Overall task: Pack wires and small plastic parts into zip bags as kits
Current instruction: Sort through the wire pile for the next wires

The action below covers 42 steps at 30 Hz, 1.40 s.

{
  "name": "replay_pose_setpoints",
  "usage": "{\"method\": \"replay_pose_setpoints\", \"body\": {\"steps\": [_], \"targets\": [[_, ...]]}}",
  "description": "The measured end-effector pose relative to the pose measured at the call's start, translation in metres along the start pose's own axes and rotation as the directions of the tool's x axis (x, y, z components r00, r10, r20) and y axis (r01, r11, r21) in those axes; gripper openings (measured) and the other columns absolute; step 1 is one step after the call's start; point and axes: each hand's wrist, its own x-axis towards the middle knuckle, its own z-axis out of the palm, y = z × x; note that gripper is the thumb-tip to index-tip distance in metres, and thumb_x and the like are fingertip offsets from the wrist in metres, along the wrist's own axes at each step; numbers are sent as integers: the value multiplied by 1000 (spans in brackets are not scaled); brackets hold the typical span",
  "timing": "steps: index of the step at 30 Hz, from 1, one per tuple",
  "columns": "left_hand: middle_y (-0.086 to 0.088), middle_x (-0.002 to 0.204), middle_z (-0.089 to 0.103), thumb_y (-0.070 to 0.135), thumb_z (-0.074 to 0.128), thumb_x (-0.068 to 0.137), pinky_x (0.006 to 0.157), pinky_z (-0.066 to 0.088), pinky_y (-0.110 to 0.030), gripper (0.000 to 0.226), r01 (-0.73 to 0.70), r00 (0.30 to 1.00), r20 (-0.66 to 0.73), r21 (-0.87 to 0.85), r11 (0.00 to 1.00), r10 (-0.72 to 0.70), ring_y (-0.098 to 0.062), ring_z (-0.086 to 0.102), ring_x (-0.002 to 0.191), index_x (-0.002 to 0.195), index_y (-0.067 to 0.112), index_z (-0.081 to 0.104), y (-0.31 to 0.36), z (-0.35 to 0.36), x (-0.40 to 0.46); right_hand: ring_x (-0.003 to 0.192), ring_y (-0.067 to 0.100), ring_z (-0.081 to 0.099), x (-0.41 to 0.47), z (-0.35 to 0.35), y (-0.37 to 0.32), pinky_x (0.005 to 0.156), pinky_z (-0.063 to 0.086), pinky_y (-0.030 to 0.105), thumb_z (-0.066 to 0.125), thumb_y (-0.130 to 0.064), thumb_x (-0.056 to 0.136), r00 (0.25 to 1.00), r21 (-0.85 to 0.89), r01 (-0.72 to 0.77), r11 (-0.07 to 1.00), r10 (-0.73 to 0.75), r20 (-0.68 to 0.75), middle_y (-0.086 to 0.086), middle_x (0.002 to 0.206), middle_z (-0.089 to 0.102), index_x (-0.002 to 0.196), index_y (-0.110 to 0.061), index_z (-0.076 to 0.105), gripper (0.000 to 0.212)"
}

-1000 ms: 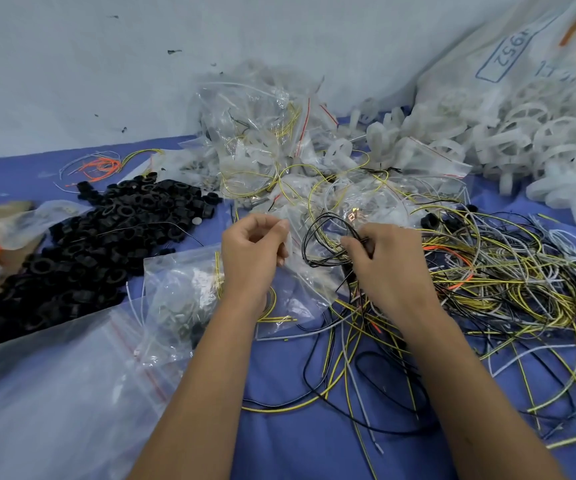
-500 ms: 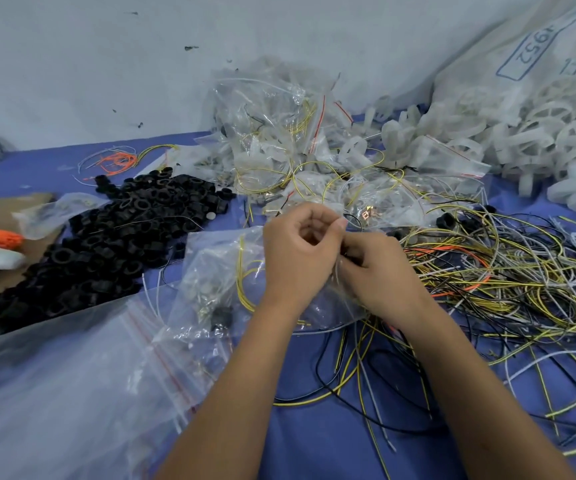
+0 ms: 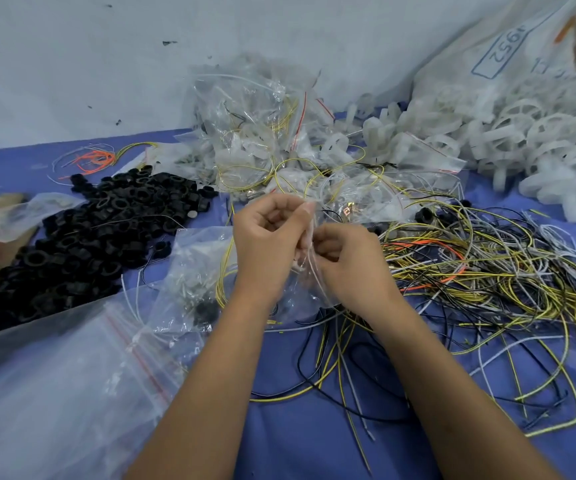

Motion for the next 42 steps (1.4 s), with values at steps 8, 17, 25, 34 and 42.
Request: {"method": "replay_pose_setpoints", "body": {"steps": [8, 17, 25, 34, 42], "targets": [[-3, 50, 55, 6, 72, 89, 38, 32, -18, 20, 11, 997, -71, -62, 998, -15, -12, 39, 36, 74, 20, 73, -9, -4, 5, 75, 40, 65, -2, 10, 2, 73, 55, 56, 47, 7, 95, 936, 50, -93, 994, 70, 346, 23, 78, 67, 82, 6, 62, 20], [-8, 58, 61, 10, 73, 88, 48, 44, -25, 17, -32, 974, -222, 62, 998, 45, -15, 53, 48, 74, 18, 68, -11, 11, -1, 115, 29, 67, -4, -5, -19, 91, 58, 44, 29, -76, 91, 807, 735, -562, 379, 58, 588, 17, 126, 67, 142, -3, 51, 92], [5, 68, 68, 11, 75, 88, 61, 51, -23, 11, -65, 965, -229, 249, 966, 124, -9, 63, 62, 79, 13, 70, -17, 24, -15, 118, 29, 64, -4, -5, -14, 105, 46, 42, 36, -83, 85, 808, 776, -590, 224, 148, 571, 14, 127, 67, 131, -5, 65, 94], [6, 68, 69, 10, 75, 88, 61, 50, -19, 13, -65, 965, -226, 273, 960, 130, -10, 64, 62, 79, 19, 69, -17, 25, -19, 109, 24, 70, -5, 5, -16, 94, 55, 41, 34, -76, 93, 803, 755, -591, 284, 291, 519, 8, 120, 71, 115, -17, 75, 75], [3, 69, 69, 8, 70, 86, 62, 55, -40, 18, 34, 982, -181, 439, 898, 51, -18, 66, 68, 75, 22, 68, -31, 18, -17, 93, 21, 73, -6, -5, -16, 90, 55, 57, 58, -44, 96, 960, 223, -280, 934, 276, 48, 3, 93, 78, 103, -17, 78, 35]]}}
